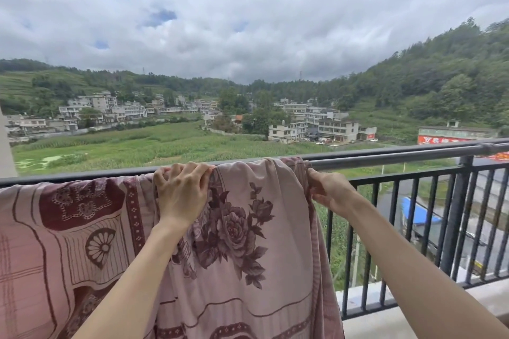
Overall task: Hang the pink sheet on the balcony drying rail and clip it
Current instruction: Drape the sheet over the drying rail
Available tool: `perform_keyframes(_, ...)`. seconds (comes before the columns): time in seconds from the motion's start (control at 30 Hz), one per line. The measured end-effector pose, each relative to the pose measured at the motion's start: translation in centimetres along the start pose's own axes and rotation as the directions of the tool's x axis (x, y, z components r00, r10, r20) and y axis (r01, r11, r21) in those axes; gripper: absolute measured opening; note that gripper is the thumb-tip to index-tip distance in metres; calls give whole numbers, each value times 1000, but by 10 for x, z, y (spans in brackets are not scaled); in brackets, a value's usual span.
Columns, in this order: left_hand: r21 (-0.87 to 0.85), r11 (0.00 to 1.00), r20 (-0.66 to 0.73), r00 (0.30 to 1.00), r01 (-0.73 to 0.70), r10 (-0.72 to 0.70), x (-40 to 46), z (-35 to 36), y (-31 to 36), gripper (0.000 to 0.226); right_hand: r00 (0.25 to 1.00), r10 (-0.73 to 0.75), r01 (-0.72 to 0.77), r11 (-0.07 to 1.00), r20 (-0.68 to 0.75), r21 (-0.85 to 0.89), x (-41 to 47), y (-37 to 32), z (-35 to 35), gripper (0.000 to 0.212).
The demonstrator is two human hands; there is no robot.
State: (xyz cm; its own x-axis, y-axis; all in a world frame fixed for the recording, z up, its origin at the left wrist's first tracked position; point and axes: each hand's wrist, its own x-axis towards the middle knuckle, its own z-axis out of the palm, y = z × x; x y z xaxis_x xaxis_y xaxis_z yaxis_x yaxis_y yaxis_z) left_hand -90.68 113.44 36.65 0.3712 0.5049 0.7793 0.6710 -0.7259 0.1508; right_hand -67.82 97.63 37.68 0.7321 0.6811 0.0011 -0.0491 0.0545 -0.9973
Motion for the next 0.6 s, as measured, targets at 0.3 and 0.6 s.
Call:
perform_keyframes(0.3, 48, 998, -65, 997, -45, 48, 16, 19, -7, 26, 954, -278, 262, 956, -117, -136, 21, -20, -1, 23)
perform_keyframes(0.6, 56, 985, -22, 986, 165, -164, 40, 37, 4, 30, 904, -181, 290, 925, -387, 245, 81, -64, -92, 16)
